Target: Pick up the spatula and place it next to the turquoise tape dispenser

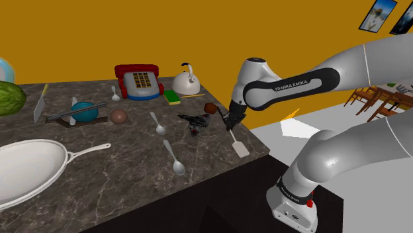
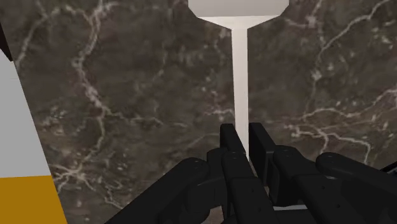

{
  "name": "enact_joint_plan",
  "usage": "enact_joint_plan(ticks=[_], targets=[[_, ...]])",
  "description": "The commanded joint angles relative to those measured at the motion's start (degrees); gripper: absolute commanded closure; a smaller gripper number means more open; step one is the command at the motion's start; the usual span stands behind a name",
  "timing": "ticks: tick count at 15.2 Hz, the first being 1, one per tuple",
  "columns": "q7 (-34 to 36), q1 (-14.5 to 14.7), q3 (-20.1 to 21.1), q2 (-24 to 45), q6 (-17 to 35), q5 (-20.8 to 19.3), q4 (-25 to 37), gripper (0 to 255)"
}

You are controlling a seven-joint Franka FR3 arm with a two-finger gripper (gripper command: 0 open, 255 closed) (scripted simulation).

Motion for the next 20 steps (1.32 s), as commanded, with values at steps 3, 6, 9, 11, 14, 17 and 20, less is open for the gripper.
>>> enact_joint_plan(ticks=[3, 6, 9, 11, 14, 17, 20], targets=[[-0.3, -0.1, -0.4, -2.1, -4.3, -0.2, 2.1, 255], [-0.4, -0.1, -0.6, -3.3, -7.1, -0.2, 3.7, 255], [-0.5, -0.1, -0.7, -4.4, -9.9, -0.3, 5.5, 255], [-0.5, -0.1, -0.8, -5.0, -11.7, -0.3, 6.7, 255], [-0.5, -0.2, -0.9, -5.7, -14.3, -0.4, 8.5, 255], [-0.6, -0.2, -1.0, -6.3, -16.8, -0.5, 10.5, 255], [-0.6, -0.2, -1.1, -6.7, -19.3, -0.5, 12.6, 255]])
